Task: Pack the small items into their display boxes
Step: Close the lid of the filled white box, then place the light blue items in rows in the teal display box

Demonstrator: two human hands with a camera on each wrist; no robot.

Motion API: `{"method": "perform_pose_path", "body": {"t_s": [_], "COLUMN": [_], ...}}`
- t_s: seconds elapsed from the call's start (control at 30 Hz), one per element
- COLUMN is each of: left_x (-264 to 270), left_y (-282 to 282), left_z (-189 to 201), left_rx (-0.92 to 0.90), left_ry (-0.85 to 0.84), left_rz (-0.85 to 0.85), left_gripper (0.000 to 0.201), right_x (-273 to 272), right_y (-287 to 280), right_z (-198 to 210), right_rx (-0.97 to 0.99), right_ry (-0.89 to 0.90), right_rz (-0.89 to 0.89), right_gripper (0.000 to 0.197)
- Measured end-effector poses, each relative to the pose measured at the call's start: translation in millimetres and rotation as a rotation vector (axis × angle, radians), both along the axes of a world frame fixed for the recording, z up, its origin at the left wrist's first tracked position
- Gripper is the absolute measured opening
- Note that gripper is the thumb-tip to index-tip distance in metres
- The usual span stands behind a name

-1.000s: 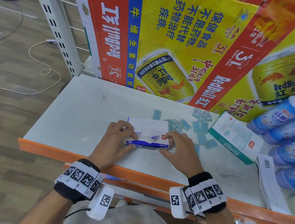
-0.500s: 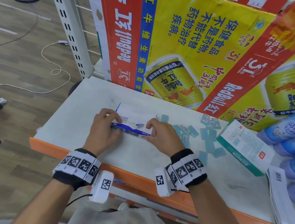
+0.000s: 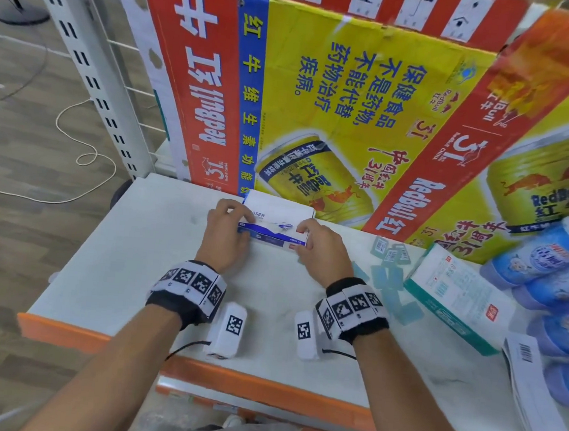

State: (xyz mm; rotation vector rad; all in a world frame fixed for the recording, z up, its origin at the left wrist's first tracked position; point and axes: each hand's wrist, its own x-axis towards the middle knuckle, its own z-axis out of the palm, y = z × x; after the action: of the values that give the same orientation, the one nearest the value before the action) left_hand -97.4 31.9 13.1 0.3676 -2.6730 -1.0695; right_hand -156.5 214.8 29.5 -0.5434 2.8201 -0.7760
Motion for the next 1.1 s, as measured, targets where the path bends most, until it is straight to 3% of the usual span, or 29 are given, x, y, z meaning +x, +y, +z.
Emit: {"method": "perform_pose_path", "body": {"t_s": [0.2,0.3,0.4,0.53,0.67,0.83,0.93,1.1], "left_x": [-6.6,-3.1,-2.9,-13.2,-18.8,-25.5,-25.7,-24.2], "left_y": [7.1,15.5,40.3,90.1,130.1,149.4,151.4,154.3], "left_z": [-0.1,6.6,15.8,18.7,8.8,-2.3,-7.4,-9.8], "left_rx": [-0.004,-0.159,-0.175,-0.018,-0.065,-0.25,-0.274,-0.314], "left_ry": [0.017,0.007,0.114,0.05,-0.044,-0.102,-0.091,-0.092], "left_rz": [0.008,0.0,-0.012,-0.309,-0.495,-0.506,-0.474,-0.449], "left_gripper": [0.035,0.034,0.03,0.023,0.016,0.02,0.021,0.025], "right_x": [-8.9,-4.8,-4.5,-10.2,-8.7,-8.3,-11.7,-23.9], "right_y": [5.0,18.2,51.9,117.4,179.5,234.7,248.1,249.3], "right_z": [0.8,6.1,14.0,19.7,14.8,2.2,-5.9,-5.6], "right_rx": [-0.005,-0.049,-0.077,-0.061,0.148,0.417,0.477,0.415], "right_ry": [0.027,0.027,0.034,0.077,0.055,-0.049,-0.097,-0.121], "right_rz": [0.019,0.034,-0.035,-0.216,-0.356,-0.403,-0.403,-0.399], "right_gripper": [0.028,0.029,0.022,0.023,0.05,0.097,0.107,0.109]}}
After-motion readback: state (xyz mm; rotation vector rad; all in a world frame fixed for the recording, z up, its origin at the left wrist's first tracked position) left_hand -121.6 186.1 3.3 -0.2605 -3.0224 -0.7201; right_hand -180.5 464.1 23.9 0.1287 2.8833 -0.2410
